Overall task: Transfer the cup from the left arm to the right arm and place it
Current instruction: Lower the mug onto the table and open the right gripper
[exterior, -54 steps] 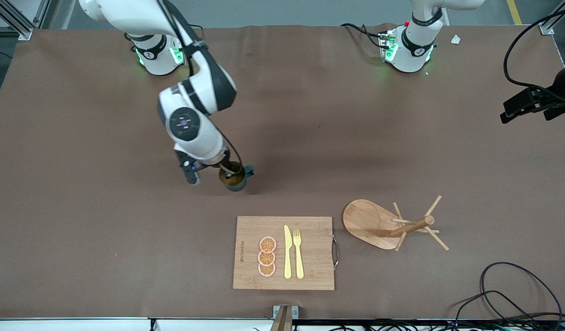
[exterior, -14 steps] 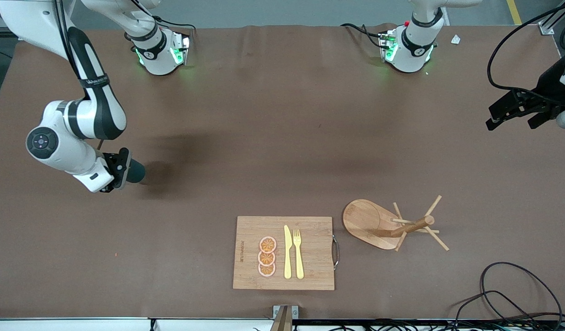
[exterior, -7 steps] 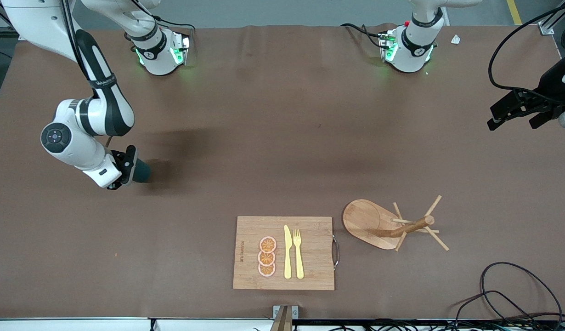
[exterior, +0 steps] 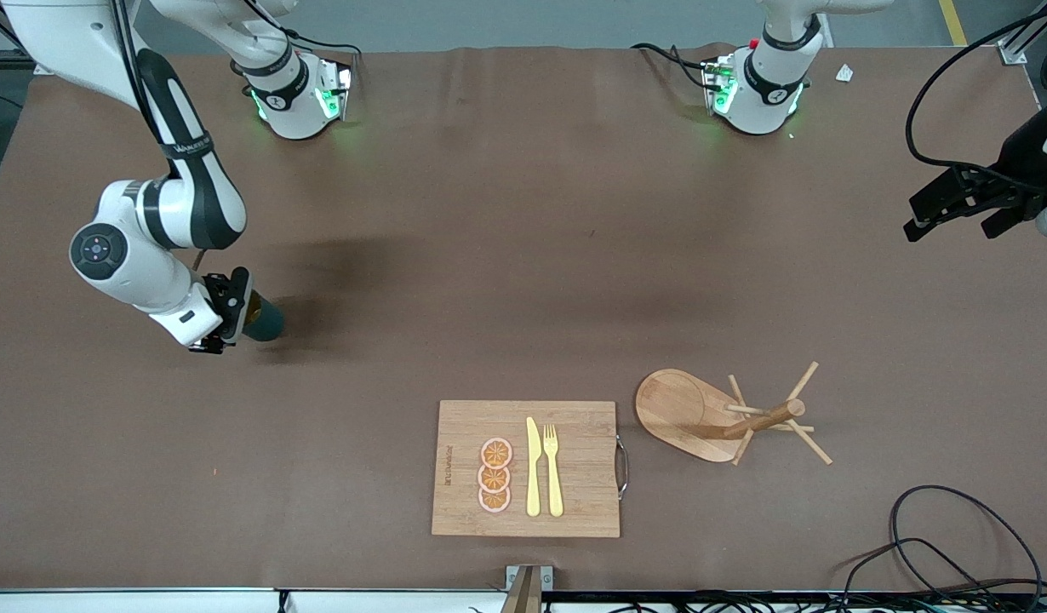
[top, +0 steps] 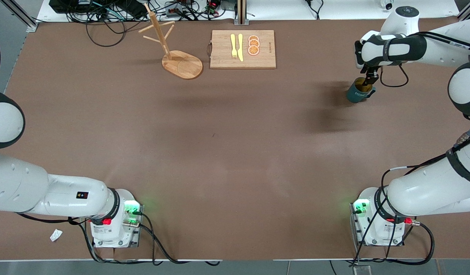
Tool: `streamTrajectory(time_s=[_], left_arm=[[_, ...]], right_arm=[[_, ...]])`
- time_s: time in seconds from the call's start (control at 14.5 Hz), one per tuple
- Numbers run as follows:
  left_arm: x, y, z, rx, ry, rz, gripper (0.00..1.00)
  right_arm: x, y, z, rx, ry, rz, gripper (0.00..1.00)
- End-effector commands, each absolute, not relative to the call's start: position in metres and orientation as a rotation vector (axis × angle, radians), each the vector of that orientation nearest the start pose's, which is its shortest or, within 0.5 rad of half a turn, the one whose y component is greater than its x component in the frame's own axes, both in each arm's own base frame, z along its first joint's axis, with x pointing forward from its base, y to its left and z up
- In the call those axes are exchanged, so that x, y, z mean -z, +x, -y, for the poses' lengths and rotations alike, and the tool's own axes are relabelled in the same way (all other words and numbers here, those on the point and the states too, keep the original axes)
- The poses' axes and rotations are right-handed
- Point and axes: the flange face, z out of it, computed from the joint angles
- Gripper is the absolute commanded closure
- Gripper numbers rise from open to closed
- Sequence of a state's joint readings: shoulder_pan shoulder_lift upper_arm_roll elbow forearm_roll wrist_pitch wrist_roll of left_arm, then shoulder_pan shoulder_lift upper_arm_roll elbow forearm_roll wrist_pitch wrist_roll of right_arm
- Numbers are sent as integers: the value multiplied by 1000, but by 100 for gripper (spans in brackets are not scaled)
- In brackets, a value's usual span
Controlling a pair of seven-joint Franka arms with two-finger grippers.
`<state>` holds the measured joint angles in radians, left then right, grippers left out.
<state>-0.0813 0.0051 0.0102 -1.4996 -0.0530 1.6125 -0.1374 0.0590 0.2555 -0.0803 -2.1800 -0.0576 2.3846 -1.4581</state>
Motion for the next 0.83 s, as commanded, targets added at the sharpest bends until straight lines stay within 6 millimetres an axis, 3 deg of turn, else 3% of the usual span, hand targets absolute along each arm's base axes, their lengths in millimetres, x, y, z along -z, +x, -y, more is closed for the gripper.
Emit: streamTrajectory(time_s=[0.0, 0.28, 0.48, 0.76], left_arm=[[-665, 552, 41, 185, -3201, 102, 0], [-657, 551, 40, 120, -3200, 138, 0], [-659, 549, 40, 111, -3200, 123, 0], [-658, 547, 39, 82, -3199, 126, 0]], right_arm=[[-311, 548, 14, -181, -2412, 1996, 0], [-375, 566, 17, -271, -2653, 1623, 0], [-433, 574, 12, -316, -2885, 1191, 0], [-497, 582, 4, -323, -3043, 785, 0]])
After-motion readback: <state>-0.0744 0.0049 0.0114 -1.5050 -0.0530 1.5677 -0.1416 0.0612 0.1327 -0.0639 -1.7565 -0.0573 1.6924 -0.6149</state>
